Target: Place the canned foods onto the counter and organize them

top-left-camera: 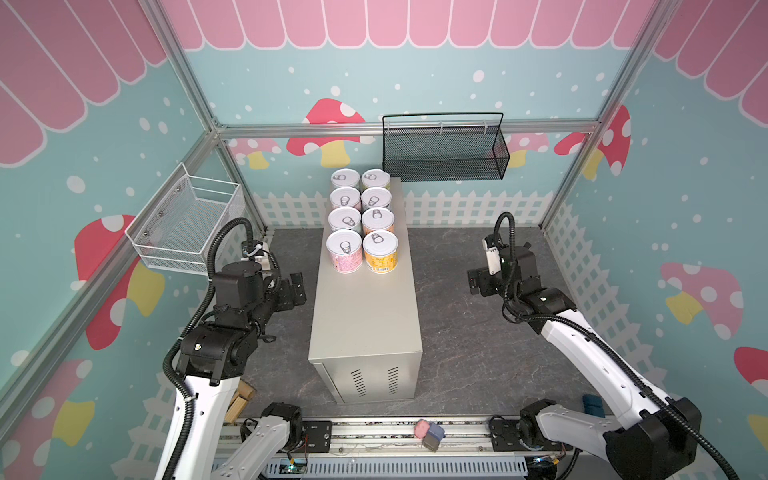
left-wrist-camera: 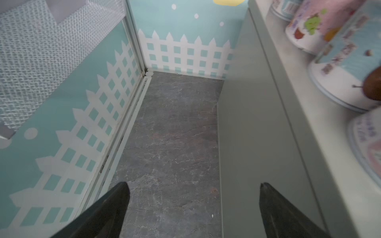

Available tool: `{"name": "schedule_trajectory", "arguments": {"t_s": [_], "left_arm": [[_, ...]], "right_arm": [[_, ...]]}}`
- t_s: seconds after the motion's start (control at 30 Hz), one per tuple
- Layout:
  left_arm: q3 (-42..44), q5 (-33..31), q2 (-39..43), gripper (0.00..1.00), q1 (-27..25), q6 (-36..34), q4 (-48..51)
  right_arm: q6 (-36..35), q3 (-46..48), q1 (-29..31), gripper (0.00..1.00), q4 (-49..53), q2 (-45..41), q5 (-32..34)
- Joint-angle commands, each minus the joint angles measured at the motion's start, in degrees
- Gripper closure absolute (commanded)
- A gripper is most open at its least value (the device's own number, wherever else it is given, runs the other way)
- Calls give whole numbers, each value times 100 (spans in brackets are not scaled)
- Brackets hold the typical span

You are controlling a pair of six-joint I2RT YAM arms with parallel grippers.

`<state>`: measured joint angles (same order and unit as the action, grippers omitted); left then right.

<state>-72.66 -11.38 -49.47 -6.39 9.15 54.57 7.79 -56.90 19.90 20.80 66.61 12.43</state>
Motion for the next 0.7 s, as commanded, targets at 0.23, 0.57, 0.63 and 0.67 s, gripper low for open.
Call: {"name": "schedule_trajectory", "arguments": {"t_s": [0.23, 0.57, 0.63, 0.67], "left_arm": [[2105, -110, -36, 1, 244, -133, -1824], [4645, -1452, -412, 1, 315, 40, -5973], [4685, -1697, -1100, 1, 321, -96, -6571], [4722, -1727, -1417, 0, 327, -134, -6963]], "right_arm": [[-386, 2115, -417, 0, -2995, -271, 182], [-893, 4029, -751, 0, -7397, 791, 518], [-981, 4192, -815, 0, -7961, 1110, 438], [-1040, 4169, -836, 0, -8111, 1288, 558]]}}
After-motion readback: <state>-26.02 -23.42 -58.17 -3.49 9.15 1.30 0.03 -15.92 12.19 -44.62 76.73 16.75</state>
